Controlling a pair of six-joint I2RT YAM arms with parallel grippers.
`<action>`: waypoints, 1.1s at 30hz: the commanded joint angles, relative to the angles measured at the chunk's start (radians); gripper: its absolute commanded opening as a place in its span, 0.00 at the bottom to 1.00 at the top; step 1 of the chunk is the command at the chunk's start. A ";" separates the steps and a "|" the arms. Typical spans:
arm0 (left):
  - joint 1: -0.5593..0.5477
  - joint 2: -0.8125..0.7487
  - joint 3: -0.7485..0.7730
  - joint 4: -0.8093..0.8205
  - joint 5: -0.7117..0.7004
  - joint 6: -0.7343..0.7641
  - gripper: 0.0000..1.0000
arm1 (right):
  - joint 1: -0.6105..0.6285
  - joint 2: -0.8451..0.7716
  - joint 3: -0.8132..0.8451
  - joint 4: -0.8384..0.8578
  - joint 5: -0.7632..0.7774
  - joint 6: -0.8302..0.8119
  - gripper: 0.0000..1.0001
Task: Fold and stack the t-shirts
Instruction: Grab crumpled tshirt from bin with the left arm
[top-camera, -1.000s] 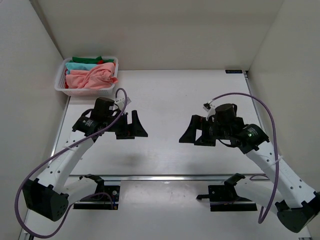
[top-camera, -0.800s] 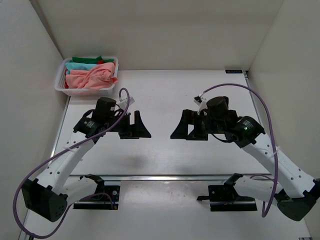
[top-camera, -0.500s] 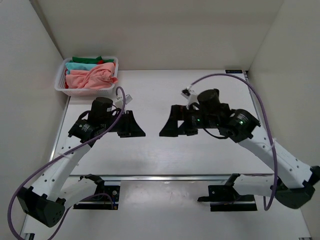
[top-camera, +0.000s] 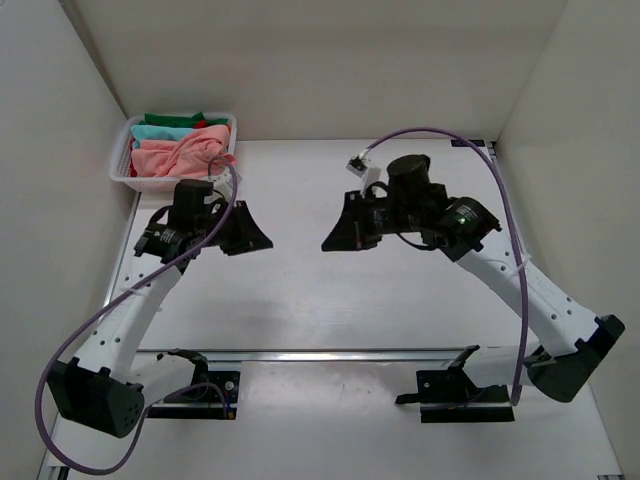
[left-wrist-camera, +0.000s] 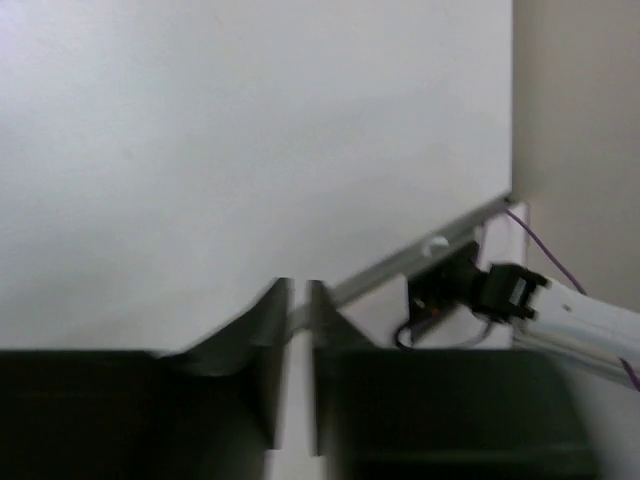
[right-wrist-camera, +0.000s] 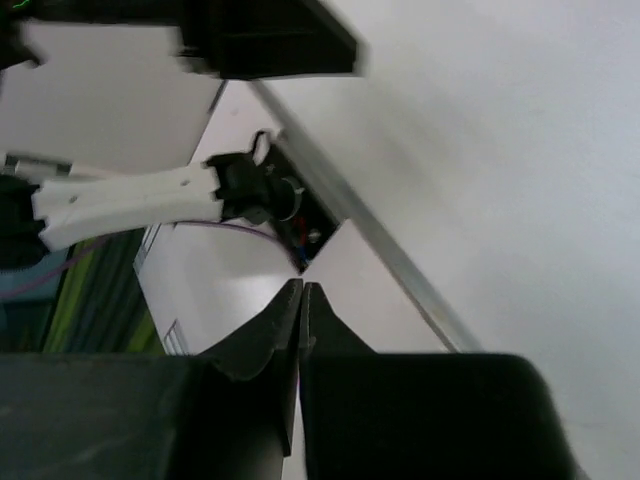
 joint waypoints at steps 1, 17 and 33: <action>0.074 -0.004 0.068 0.087 -0.131 -0.040 0.36 | -0.243 -0.075 -0.098 0.030 -0.183 -0.058 0.00; 0.239 0.599 0.712 0.234 -0.584 0.115 0.81 | -0.719 0.078 0.127 -0.068 -0.156 -0.328 0.46; 0.257 1.031 0.956 0.305 -0.819 0.228 0.99 | -0.639 0.192 0.065 -0.020 -0.226 -0.285 0.51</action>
